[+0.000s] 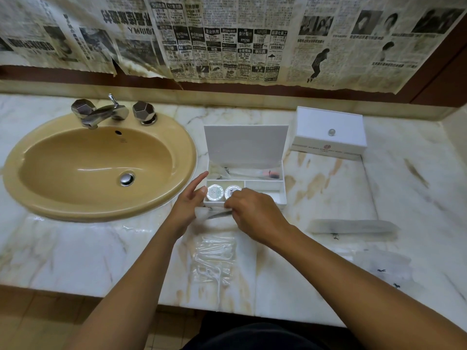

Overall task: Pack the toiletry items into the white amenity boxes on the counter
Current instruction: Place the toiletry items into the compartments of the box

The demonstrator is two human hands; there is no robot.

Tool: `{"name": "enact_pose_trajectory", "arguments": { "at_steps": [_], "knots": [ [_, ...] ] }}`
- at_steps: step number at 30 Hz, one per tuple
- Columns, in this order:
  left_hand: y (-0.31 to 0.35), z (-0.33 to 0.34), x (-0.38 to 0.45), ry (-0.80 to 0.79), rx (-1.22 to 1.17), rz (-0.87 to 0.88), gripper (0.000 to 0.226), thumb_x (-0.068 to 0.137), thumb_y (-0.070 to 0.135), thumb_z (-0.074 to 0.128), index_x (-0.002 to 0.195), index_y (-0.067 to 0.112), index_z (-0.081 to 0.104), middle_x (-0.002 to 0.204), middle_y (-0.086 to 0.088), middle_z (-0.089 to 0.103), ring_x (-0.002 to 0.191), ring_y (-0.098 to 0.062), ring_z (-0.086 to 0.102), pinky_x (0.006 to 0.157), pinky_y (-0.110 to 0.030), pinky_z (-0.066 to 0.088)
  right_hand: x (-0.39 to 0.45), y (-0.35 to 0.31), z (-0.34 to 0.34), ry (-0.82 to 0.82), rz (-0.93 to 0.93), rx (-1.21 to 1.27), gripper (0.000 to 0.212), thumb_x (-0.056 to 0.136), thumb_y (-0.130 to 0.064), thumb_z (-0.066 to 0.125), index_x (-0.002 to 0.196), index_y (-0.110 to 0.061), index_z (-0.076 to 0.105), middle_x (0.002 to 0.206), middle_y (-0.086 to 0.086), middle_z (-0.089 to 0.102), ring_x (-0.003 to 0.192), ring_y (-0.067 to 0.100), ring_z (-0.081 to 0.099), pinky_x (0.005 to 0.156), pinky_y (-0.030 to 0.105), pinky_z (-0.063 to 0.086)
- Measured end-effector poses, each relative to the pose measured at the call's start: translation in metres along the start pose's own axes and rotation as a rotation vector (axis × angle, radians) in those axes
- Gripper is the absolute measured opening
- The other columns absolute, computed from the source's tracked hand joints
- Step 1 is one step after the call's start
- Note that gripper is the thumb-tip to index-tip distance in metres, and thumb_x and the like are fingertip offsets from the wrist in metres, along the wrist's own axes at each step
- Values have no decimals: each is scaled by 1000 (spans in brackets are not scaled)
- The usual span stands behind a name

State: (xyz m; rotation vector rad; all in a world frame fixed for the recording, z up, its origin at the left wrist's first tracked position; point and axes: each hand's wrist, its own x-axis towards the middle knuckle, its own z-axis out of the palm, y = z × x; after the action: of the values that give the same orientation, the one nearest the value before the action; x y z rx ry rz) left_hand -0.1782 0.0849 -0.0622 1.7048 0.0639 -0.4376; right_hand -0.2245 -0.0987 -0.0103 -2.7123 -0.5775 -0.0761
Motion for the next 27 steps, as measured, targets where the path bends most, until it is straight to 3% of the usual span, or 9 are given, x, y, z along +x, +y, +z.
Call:
{"name": "enact_pose_trajectory", "arguments": {
  "at_steps": [3,5,8,14,19,23,27],
  "knots": [
    [-2,-2,0,-52,-42,30,51,96,11,57,132,47,53,90,-5,49,82,-6,49,78,-23,42,10,-2,-13,90,-8,73,16,80,-4,61,86,-14,72,81,2,66,78,26,60,53,34,45],
    [-2,-1,1,-24,-48,14,49,97,10,54,124,51,57,91,-14,44,78,-7,48,73,-28,42,20,-2,-19,170,3,119,15,79,-3,62,85,-13,71,80,2,66,76,26,61,53,35,49],
    [2,5,1,37,-66,-38,33,102,31,51,124,55,53,107,11,58,102,-11,55,84,-29,50,38,4,-23,314,32,118,14,77,-3,64,85,-13,71,78,3,67,74,26,62,54,38,52],
    [7,6,-1,-3,-111,-44,35,103,27,47,122,56,53,91,21,47,90,-5,45,84,-20,49,65,30,-19,378,187,-19,11,73,-2,64,78,-11,69,70,5,65,64,30,61,52,32,48],
    [7,5,-1,-9,-110,-49,34,103,29,48,121,57,53,94,14,47,90,-4,46,81,-16,50,75,49,-3,165,292,-147,16,82,0,56,81,-8,69,79,6,63,73,26,57,55,28,41],
    [9,4,-1,-14,-103,-45,34,102,31,48,120,59,53,98,6,44,91,-9,43,78,-17,47,79,51,9,-5,324,-198,21,82,4,54,80,-11,69,82,5,62,64,21,47,54,24,28],
    [9,4,-1,-8,-112,-46,34,102,30,48,123,57,52,101,2,41,99,-14,39,76,-16,45,85,54,11,-80,376,-120,25,81,7,53,87,-9,71,90,7,65,72,24,56,62,27,43]
  ]
}}
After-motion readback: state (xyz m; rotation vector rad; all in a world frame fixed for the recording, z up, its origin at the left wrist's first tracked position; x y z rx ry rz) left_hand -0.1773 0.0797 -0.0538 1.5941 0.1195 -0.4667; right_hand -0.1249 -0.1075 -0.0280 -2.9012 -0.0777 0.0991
